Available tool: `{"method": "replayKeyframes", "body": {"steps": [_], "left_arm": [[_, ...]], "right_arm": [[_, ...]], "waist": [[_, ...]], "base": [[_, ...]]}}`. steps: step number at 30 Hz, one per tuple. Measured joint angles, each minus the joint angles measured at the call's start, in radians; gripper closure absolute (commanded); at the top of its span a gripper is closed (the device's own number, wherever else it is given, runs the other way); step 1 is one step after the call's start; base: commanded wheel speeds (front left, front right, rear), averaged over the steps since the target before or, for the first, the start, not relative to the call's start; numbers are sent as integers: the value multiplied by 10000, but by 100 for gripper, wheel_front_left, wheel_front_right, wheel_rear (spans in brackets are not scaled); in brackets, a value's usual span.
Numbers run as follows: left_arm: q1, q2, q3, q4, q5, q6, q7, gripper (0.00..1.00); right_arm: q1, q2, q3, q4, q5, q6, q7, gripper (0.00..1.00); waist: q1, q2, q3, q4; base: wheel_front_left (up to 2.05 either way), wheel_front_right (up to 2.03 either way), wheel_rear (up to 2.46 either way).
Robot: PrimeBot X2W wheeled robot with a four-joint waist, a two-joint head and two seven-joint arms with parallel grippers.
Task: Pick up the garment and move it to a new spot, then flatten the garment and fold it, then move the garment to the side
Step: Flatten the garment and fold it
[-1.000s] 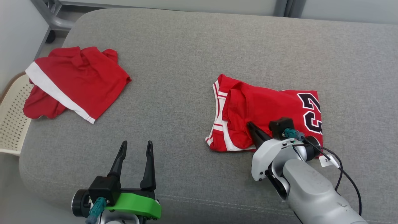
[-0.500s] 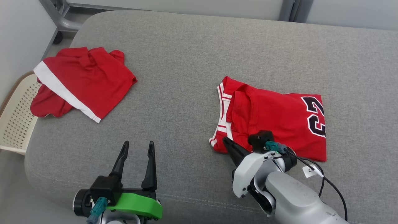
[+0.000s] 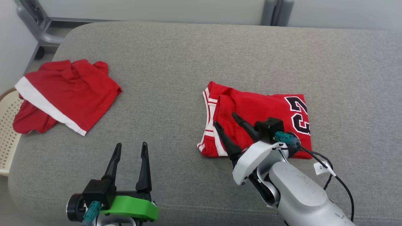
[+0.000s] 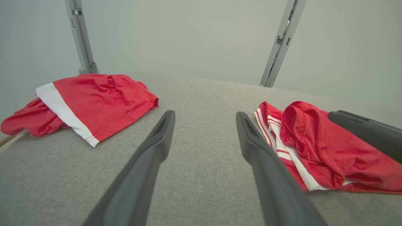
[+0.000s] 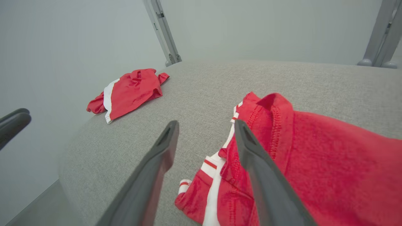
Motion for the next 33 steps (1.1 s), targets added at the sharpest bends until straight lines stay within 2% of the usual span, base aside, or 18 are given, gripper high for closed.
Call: {"method": "replayKeyframes", "body": {"steps": [8, 15, 20, 26, 33], "left_arm": [[147, -4, 355, -125, -77, 19, 0, 0], [445, -2, 742, -121, -286, 71, 0, 0], [618, -4, 922, -40, -466, -54, 0, 0], [1020, -4, 1076, -230, -330, -90, 0, 0], [1448, -4, 1189, -495, -138, -121, 0, 0]], "right_arm": [[1183, -8, -1457, -1241, -1246, 0, 2, 0], [2170, -10, -2468, -1885, -1597, 0, 0, 0], [2884, -4, -3289, -2750, -1891, 0, 0, 0], [4149, -15, -4042, -3689, -2447, 0, 0, 0], [4968, -44, -4485, -4153, -2706, -2, 0, 0]], "waist": [[0, 0, -213, -997], [0, 0, -535, -1950], [0, 0, -829, -2522], [0, 0, -1228, -2995], [0, 0, -1428, -3120]], "base": [[0, 0, 0], [0, 0, 0], [0, 0, 0], [0, 0, 0], [0, 0, 0]]}}
